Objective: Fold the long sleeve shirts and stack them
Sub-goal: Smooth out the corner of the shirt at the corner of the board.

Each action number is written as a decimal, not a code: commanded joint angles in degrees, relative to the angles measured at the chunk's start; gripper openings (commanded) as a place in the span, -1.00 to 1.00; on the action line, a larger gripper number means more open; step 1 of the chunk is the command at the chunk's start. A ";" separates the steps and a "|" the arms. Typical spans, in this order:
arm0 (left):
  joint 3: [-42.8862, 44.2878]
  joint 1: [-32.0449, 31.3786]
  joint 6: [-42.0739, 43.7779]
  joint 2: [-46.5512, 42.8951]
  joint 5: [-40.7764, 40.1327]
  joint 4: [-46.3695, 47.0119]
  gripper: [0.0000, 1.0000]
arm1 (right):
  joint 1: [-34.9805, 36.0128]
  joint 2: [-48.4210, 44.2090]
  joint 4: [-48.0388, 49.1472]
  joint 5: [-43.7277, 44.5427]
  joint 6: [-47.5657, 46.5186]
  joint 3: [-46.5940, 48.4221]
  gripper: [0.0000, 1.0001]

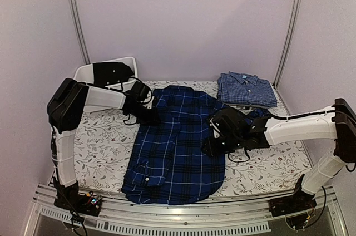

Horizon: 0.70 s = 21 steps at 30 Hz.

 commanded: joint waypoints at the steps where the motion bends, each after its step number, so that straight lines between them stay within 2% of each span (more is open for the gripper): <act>1: 1.06 0.95 2.05 1.81 -1.91 -5.75 -0.64 | 7.04 -2.89 -2.83 0.96 2.61 -3.98 -0.27; 8: 2.22 0.95 3.13 3.11 -1.55 -7.23 -0.63 | 18.37 -3.48 -4.15 -1.94 4.63 -9.55 -0.28; 12: 2.93 0.90 3.87 3.10 -1.65 -8.25 -0.60 | 23.94 -1.21 -5.03 -3.05 4.51 -9.65 -0.27; 21: 4.28 0.84 5.06 1.65 -1.85 -9.93 -0.47 | 26.89 3.94 -6.34 -8.58 3.07 -5.20 -0.28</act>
